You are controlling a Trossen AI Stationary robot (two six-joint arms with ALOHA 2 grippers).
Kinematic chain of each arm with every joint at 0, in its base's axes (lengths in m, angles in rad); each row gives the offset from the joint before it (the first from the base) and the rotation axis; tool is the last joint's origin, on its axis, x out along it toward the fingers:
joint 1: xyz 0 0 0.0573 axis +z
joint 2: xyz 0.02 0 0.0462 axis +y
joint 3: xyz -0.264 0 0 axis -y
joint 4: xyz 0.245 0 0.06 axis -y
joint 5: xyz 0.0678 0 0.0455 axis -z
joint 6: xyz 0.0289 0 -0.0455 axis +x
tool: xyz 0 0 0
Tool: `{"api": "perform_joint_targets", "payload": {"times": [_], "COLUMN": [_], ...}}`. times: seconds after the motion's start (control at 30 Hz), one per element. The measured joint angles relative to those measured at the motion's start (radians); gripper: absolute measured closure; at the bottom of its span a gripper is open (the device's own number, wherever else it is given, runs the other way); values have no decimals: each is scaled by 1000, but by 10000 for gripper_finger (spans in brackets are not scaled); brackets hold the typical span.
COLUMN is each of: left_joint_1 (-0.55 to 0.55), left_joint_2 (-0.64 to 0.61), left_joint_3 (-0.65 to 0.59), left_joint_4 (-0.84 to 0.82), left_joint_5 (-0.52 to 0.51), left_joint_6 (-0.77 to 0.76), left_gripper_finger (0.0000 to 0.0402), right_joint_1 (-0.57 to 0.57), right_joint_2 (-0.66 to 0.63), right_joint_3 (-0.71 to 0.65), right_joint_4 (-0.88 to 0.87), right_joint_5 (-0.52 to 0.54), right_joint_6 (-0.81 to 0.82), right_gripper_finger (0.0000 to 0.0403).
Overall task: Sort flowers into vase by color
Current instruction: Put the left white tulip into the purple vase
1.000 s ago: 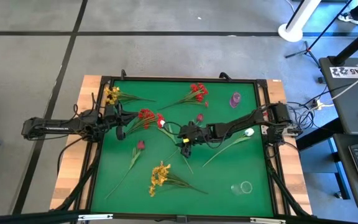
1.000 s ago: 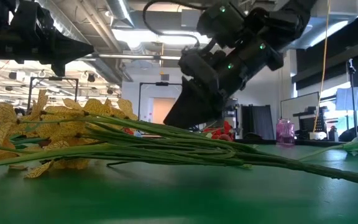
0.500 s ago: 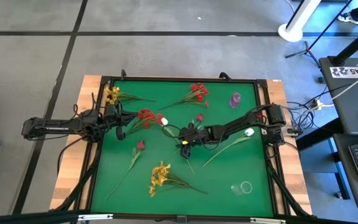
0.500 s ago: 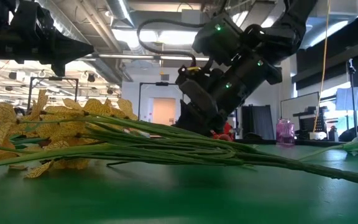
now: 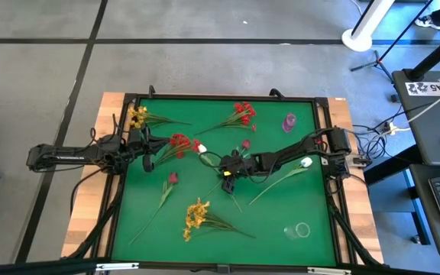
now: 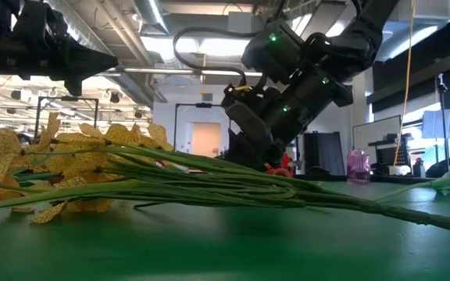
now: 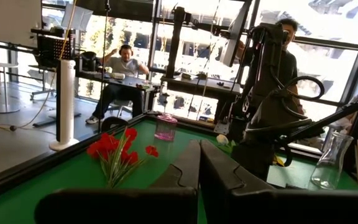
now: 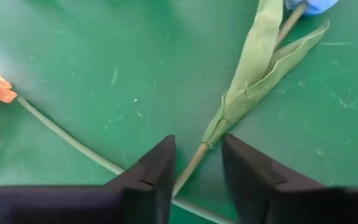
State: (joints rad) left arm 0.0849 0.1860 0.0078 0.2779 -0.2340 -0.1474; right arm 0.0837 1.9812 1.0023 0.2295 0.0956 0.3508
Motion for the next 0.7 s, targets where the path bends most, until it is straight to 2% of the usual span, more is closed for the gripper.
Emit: {"api": "perform_joint_targets", "payload": {"times": [0.2, 0.33, 0.57, 0.7], "left_joint_1": [0, 0, 0, 0], "left_joint_2": [0, 0, 0, 0], "left_joint_3": [0, 0, 0, 0], "left_joint_4": [0, 0, 0, -1], "left_joint_5": [0, 0, 0, 0], "left_joint_6": [0, 0, 0, 0], "left_gripper_finger": [401, 401, 401, 401], "right_joint_1": [0, 0, 1, 1], "right_joint_2": [0, 0, -37, -78], "right_joint_3": [0, 0, -2, -2], "right_joint_4": [-1, -1, -25, -16], "right_joint_5": [-8, -10, -19, -18], "right_joint_6": [7, 13, 40, 62], "right_gripper_finger": [360, 394, 387, 397]}}
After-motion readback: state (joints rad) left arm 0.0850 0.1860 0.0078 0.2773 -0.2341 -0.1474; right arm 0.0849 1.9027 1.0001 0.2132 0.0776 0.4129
